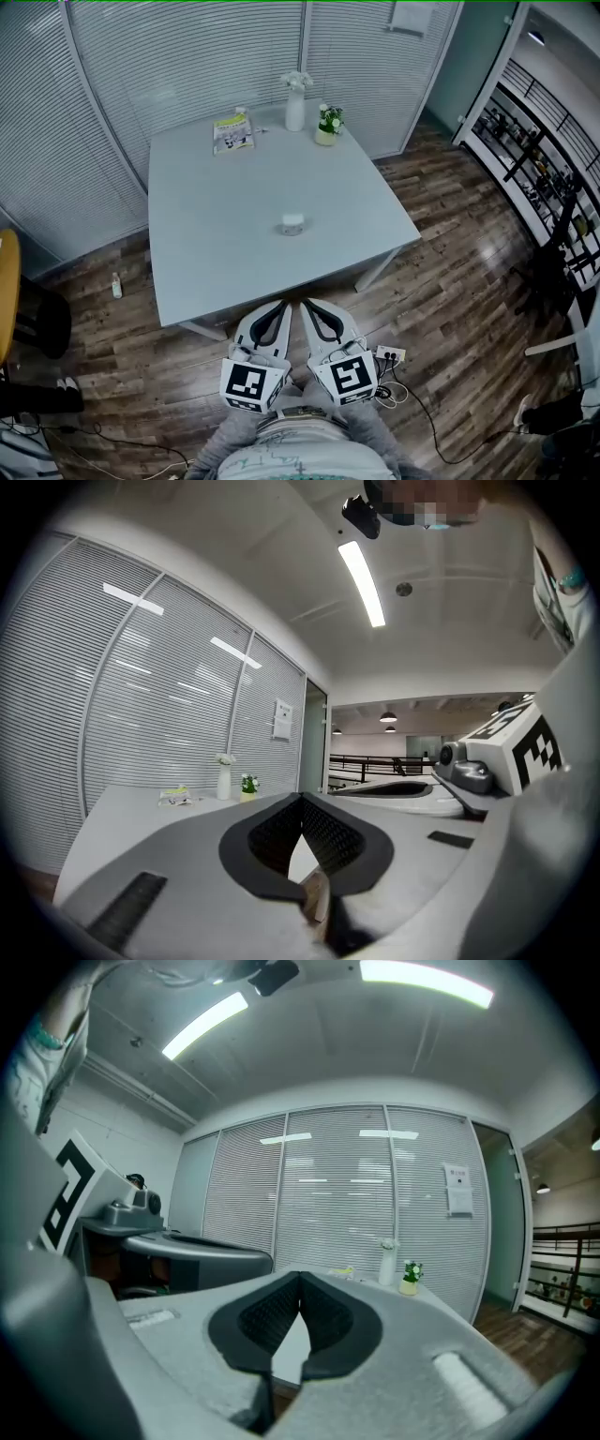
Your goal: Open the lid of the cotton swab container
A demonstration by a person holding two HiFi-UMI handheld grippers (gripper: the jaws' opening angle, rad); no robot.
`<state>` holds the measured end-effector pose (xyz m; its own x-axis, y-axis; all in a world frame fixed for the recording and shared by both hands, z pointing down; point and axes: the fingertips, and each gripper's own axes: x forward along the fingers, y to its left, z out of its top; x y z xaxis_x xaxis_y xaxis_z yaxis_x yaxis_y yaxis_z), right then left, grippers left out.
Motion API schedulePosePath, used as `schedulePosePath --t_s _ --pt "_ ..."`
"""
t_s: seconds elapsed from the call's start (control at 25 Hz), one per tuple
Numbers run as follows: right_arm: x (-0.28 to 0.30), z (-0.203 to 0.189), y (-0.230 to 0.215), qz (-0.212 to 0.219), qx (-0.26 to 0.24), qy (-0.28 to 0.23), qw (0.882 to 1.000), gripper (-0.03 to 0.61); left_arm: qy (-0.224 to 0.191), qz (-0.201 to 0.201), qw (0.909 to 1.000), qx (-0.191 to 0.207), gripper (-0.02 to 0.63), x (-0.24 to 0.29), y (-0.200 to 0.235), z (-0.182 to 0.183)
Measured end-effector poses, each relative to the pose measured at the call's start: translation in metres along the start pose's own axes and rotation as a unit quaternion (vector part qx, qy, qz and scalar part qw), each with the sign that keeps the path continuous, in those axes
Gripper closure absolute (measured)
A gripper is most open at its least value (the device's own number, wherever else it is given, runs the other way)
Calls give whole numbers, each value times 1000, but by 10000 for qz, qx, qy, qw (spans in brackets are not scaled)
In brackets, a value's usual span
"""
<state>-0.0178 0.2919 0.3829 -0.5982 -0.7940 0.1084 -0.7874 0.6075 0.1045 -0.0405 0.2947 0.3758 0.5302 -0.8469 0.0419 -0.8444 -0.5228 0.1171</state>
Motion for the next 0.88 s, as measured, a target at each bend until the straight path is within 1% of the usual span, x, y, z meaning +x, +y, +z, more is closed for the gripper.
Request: schedulePosePath --t_s 0.28,0.48,0.6,0.88 --pt "10 -2 -2 50 47 123 9999 577 6 9 10000 -68 615 8 7 0" --pt "24 -3 -13 122 18 89 9999 577 -42 87 9999 -93 615 22 18 4" --pt "36 0 -27 148 58 68 9999 577 -50 122 9999 -53 615 41 24 7" --pt "85 1 -74 280 77 13 9996 577 -10 171 9999 -17 615 104 47 12"
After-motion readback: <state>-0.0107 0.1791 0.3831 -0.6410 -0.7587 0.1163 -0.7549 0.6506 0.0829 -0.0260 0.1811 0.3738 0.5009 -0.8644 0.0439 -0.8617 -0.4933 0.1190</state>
